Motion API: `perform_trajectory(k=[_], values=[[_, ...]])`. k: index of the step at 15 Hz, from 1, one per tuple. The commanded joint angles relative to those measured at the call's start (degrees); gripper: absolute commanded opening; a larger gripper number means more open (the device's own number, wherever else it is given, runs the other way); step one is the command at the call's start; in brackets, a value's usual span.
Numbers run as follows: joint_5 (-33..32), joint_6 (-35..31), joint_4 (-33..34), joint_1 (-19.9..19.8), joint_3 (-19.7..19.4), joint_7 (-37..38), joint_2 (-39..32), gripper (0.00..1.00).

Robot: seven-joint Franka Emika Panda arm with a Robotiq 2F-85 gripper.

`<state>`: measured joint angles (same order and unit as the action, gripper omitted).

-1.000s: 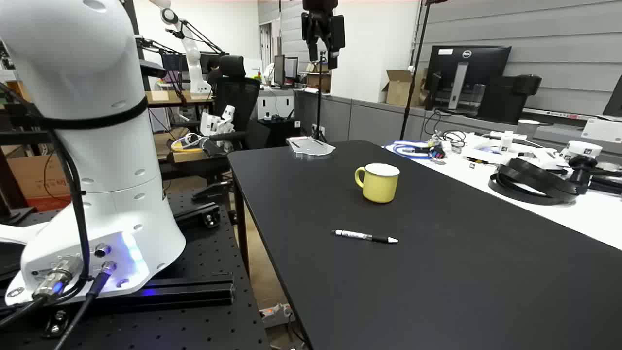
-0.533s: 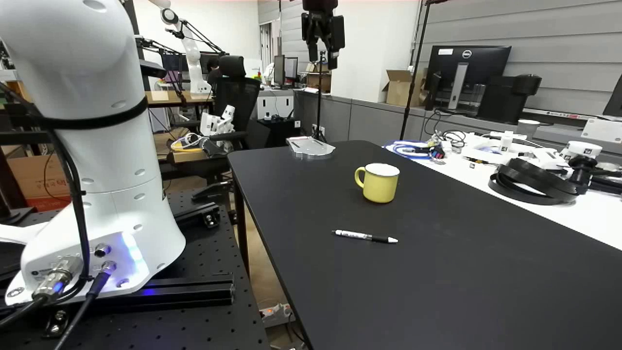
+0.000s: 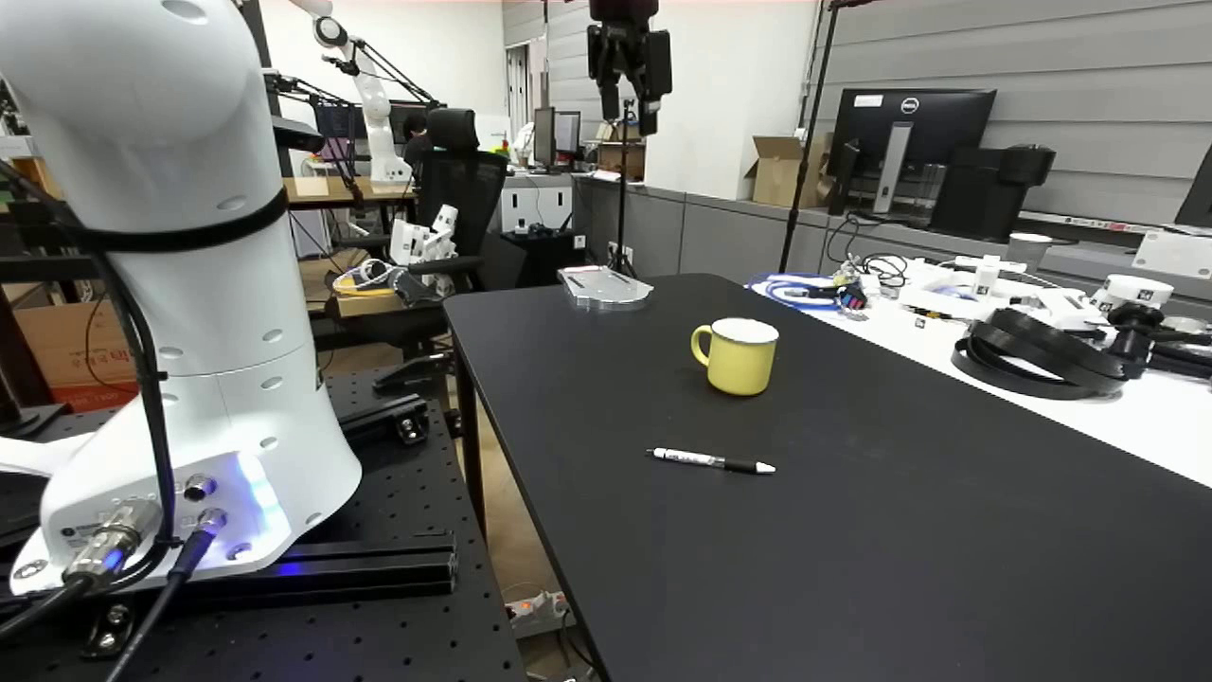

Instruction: Put the pen in the cup

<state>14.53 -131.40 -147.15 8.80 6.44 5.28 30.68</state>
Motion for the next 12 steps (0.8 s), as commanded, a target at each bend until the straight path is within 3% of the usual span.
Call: perform_trajectory(k=[1,5,12], values=[[-0.13,0.18,0.11,0.11,-0.14,0.09,0.01,1.00],[-0.67,-0.57,0.24,-0.44,0.06,0.63,-0.30,1.00],[-3.09,-9.49,3.32,-7.73,-1.84,4.46,-7.54,1.00]])
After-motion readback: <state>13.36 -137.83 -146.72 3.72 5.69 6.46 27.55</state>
